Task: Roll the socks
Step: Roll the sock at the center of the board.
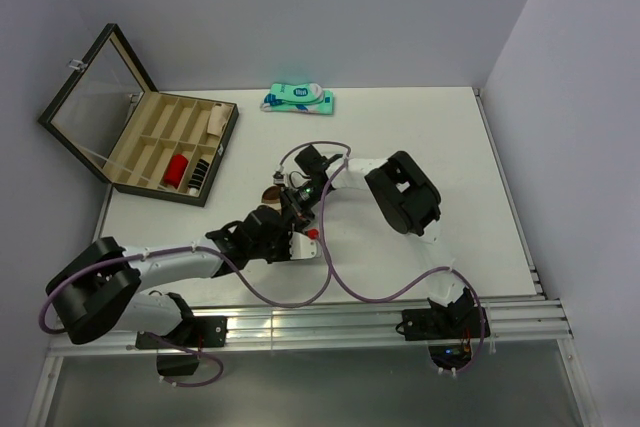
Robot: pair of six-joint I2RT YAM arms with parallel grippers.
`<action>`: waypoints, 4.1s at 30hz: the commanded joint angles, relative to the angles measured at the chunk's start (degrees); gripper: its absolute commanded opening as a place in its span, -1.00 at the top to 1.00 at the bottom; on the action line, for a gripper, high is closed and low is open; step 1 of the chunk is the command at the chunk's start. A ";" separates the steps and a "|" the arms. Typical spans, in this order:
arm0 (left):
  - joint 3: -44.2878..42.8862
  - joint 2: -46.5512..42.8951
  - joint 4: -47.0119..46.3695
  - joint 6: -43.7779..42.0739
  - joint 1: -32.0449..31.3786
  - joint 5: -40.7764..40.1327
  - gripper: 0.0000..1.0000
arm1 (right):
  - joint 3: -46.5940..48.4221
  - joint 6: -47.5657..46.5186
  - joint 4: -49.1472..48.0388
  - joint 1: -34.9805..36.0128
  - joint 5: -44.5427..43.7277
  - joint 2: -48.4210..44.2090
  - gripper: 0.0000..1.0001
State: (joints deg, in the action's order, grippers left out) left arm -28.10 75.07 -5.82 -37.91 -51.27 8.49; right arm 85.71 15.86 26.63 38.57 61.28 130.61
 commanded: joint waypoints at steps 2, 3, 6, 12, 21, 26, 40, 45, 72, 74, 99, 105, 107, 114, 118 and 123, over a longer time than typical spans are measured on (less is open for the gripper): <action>-2.05 2.01 4.23 -0.93 2.22 0.73 0.25 | -3.01 -1.09 0.44 -0.33 -9.86 0.35 0.65; -2.40 2.62 4.50 -0.94 2.22 0.82 0.27 | -3.18 -0.92 0.35 -0.33 -10.03 0.18 0.65; -2.93 3.68 5.65 -0.67 2.31 1.62 0.43 | -4.15 -0.13 -0.70 -0.33 -11.61 -0.70 0.64; -3.80 4.56 9.51 0.29 3.71 4.68 0.89 | -8.27 2.42 -4.56 -0.25 -18.10 -5.53 0.48; -4.78 2.54 10.84 2.49 7.40 9.35 0.99 | -16.53 11.12 -13.52 -1.03 -27.34 -17.31 0.13; -6.44 3.06 12.67 4.25 9.16 13.29 0.99 | -21.72 15.77 -18.01 -3.14 -32.08 -23.19 0.10; -19.53 13.78 28.48 3.46 17.34 27.27 0.99 | -37.19 18.86 -23.46 -7.19 -48.43 -43.14 0.08; -25.86 21.07 35.08 2.75 21.19 33.33 0.99 | -44.29 17.90 -25.39 -7.10 -53.89 -55.16 0.09; -51.00 53.25 78.51 -17.55 28.06 55.14 0.99 | -29.83 -13.92 -16.79 29.54 -74.98 -45.10 0.07; -50.92 53.34 78.86 -18.08 28.33 55.14 0.99 | -27.89 -14.88 -16.53 31.04 -75.34 -41.32 0.07; -53.03 59.67 84.31 -19.84 28.33 53.12 0.99 | -15.49 -22.36 -12.40 38.16 -79.56 -23.82 -0.01; -52.59 59.76 84.31 -19.83 28.33 52.59 0.99 | -13.99 -23.15 -11.52 38.25 -86.56 -20.22 -0.02; -52.50 59.67 84.31 -19.75 28.33 52.50 0.99 | -14.08 -23.68 -11.34 38.51 -88.95 -19.25 -0.02; -52.15 59.76 84.31 -19.66 28.33 51.98 0.99 | -12.50 -24.21 -8.18 38.69 -92.74 -15.48 -0.05; -51.71 59.76 84.31 -19.66 28.33 51.89 0.99 | -12.59 -24.82 -8.44 38.95 -99.04 -14.15 -0.05; -51.27 60.02 84.31 -19.66 28.33 51.71 0.99 | -13.11 -25.96 -8.70 39.30 -105.13 -12.31 -0.06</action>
State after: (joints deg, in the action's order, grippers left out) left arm -80.40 133.34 78.59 -55.22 -22.48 66.41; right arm 73.14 -8.25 14.68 80.07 -33.32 115.24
